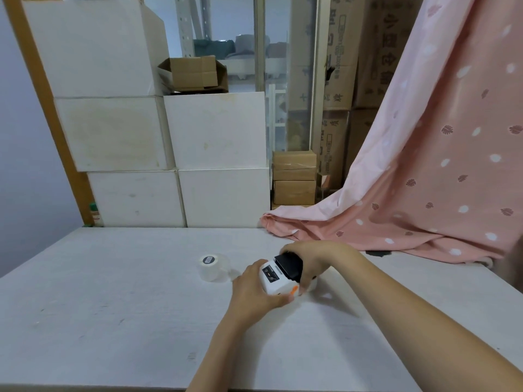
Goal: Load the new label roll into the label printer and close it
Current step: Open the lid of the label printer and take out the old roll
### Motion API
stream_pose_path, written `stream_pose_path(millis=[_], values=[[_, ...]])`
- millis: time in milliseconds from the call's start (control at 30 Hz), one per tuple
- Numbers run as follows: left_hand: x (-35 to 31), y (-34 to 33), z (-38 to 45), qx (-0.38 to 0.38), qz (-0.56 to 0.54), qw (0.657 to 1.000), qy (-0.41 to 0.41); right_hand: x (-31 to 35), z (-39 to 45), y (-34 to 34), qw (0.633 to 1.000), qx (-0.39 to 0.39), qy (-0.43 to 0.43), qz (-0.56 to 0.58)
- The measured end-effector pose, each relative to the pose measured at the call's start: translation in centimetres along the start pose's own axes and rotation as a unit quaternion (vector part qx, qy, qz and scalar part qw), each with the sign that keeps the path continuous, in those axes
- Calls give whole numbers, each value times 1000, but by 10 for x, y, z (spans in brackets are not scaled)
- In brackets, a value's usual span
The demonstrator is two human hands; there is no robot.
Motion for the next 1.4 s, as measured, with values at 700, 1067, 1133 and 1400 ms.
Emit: stream_pose_path(millis=[700,1067,1133,1400], values=[[-5,-2,-9,-2,41,999,-4,-72,-32,-68,659,-305,8,688],[-10,-5,-11,119,110,985,-62,-80,-38,-41,828,-337,-159,419],[-10,-7,-10,109,140,981,-80,-72,-38,-41,832,-301,-164,436],[-1,-13,0,91,121,982,-113,-44,-45,-32,916,-294,-88,259]])
Point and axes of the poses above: each hand's wrist, its own z-axis towards the middle knuckle, its own y-axis out of the back of the hand, x = y × z, the point moved 4 cm from there along z, towards the middle knuckle, and after that the axes turned 14 degrees about y, right-handed, at the moved point
